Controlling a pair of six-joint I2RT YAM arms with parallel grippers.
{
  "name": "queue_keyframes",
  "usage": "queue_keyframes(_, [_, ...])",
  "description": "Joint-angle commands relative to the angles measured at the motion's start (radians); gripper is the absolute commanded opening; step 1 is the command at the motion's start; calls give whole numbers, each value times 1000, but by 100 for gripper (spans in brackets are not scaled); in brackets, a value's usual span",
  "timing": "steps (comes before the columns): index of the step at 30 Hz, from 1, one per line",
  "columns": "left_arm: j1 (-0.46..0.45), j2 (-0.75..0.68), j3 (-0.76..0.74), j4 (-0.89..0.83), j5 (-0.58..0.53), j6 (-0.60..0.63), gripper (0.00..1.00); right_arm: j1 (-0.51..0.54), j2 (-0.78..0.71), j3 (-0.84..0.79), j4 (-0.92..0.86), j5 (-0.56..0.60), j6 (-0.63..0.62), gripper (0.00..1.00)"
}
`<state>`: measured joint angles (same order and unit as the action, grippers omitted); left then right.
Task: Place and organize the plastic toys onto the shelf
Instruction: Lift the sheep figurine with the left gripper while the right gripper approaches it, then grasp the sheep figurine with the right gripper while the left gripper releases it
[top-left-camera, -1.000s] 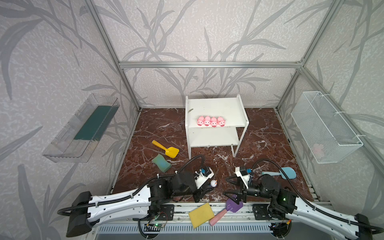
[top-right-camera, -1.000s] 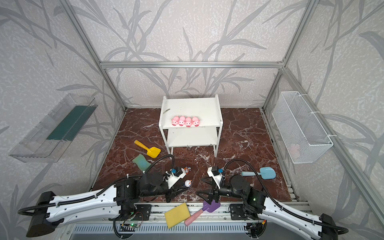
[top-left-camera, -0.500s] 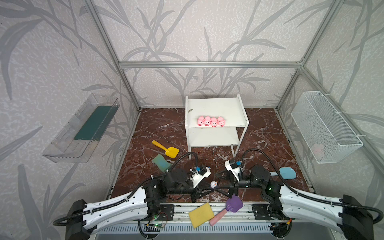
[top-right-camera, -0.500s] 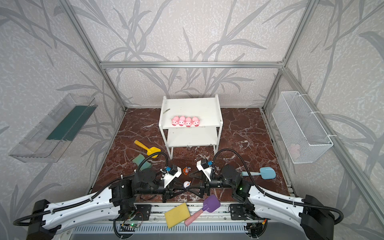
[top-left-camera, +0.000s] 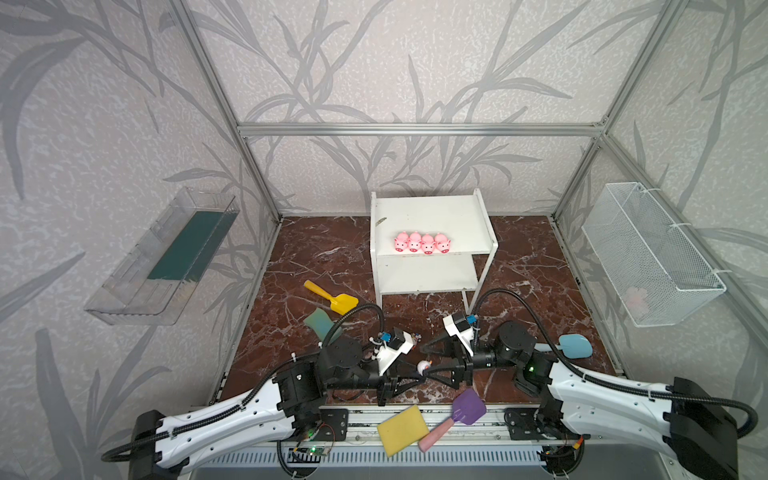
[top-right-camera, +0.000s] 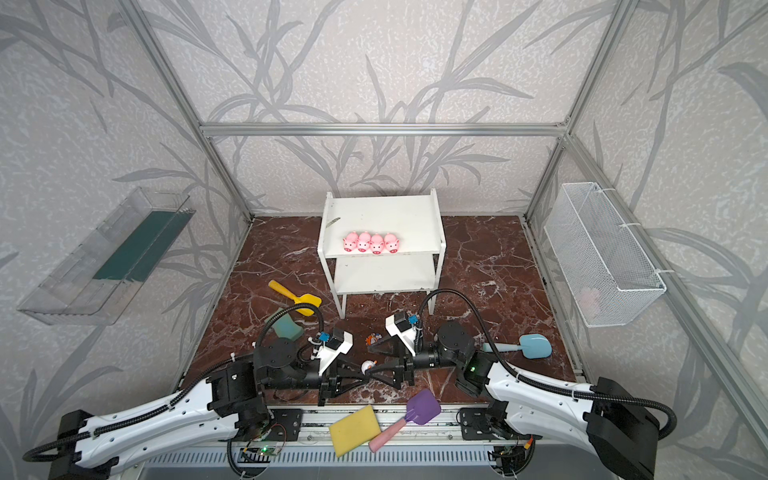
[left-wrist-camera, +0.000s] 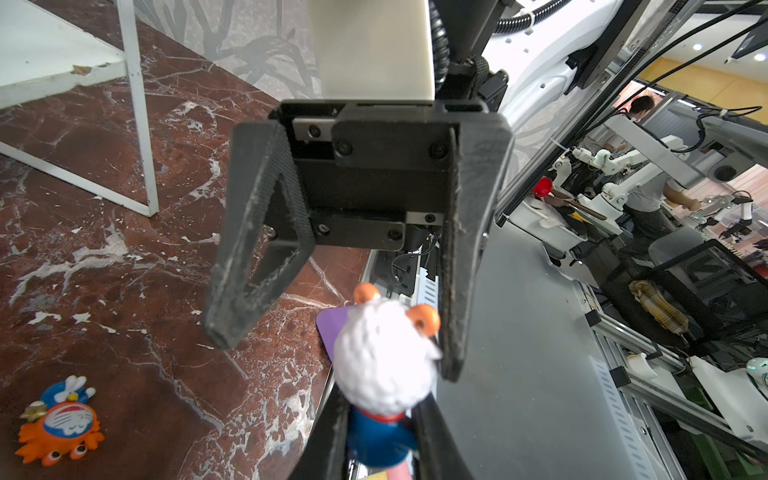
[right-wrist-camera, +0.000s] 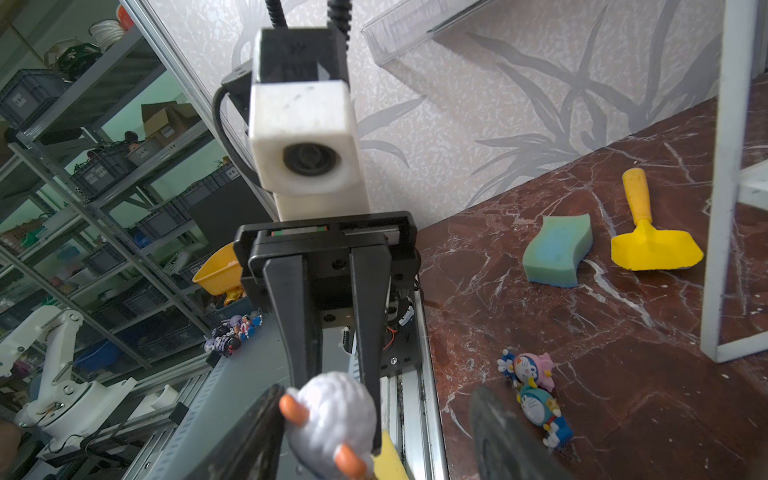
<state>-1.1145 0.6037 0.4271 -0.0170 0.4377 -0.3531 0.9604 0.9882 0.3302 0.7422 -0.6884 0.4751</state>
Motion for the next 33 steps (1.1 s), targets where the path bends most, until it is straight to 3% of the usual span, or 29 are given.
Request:
queue_keyframes(1, [11, -11, -5, 35, 12, -4, 18, -5, 24, 11, 90, -19, 27, 70])
queue_keyframes(5, [15, -15, -4, 41, 15, -6, 18, -3, 64, 6, 153, -23, 53, 67])
queue_keyframes(10, [18, -21, -4, 39, 11, -7, 18, -3, 101, 11, 182, -26, 69, 49])
queue_keyframes(17, [20, -26, -4, 30, -7, -14, 19, -7, 67, 1, 127, 64, 50, 36])
queue_keyframes(23, [20, -30, 57, -115, -145, -41, 52, -33, 26, 19, 28, 147, 27, 34])
queue_keyframes(31, [19, -41, 257, -542, -346, -21, 79, -35, 17, 134, -221, 334, -84, 34])
queue_keyframes(33, [20, -57, 292, -627, -437, -14, 99, -28, 34, 163, -250, 381, -129, 34])
